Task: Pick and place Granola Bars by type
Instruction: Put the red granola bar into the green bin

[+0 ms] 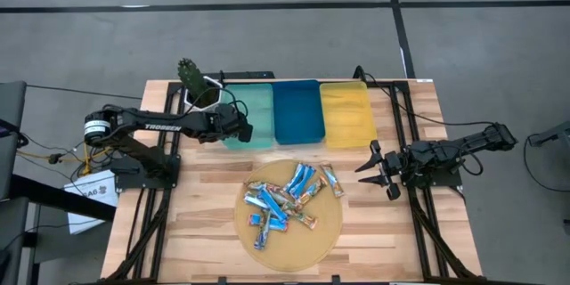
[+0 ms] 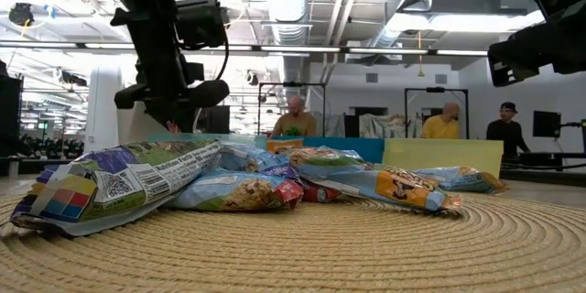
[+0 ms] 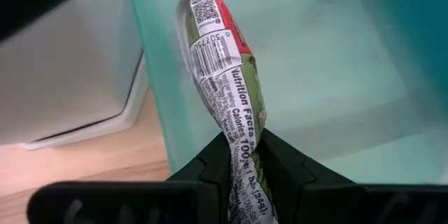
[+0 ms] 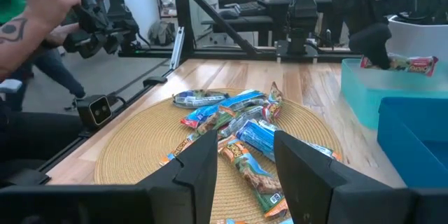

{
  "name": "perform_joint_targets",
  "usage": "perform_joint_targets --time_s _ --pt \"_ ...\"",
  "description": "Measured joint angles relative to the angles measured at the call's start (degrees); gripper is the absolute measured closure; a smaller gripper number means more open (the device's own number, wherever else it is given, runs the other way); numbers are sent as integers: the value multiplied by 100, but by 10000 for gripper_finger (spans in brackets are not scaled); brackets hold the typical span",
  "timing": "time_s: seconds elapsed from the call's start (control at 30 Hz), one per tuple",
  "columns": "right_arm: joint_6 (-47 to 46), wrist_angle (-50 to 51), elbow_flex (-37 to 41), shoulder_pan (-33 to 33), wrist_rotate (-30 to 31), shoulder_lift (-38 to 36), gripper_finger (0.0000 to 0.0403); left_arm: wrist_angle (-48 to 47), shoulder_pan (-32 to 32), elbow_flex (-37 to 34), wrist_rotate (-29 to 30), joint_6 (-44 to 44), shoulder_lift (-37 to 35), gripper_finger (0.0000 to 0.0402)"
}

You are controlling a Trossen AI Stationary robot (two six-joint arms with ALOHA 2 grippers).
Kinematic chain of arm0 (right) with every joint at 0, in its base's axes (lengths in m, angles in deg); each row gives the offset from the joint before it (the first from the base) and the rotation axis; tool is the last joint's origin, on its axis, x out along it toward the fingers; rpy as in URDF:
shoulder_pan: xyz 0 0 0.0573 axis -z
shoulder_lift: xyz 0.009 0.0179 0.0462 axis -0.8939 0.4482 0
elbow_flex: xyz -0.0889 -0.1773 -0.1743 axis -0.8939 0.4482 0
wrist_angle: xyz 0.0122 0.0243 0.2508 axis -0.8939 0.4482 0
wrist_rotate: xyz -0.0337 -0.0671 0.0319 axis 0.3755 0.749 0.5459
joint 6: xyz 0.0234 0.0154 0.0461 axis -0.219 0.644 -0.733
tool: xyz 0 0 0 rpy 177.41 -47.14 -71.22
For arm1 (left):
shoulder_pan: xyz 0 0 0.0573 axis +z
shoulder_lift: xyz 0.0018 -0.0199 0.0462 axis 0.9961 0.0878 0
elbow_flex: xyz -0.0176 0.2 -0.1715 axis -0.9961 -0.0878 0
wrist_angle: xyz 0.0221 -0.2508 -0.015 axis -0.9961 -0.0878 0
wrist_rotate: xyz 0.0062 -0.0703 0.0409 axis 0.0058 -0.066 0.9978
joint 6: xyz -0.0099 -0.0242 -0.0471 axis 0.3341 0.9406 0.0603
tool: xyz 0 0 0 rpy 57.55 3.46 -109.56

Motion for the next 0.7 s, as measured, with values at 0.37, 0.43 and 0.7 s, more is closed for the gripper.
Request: perform_joint_targets --time_s 0.37,0.43,0.7 --pt "0 -1 -1 2 0 1 269 33 -4 0 60 12 0 300" --pt "2 0 -2 2 0 0 270 31 -4 0 6 41 0 288" --pt "0 0 -2 0 0 1 269 140 -6 1 -97 41 0 274"
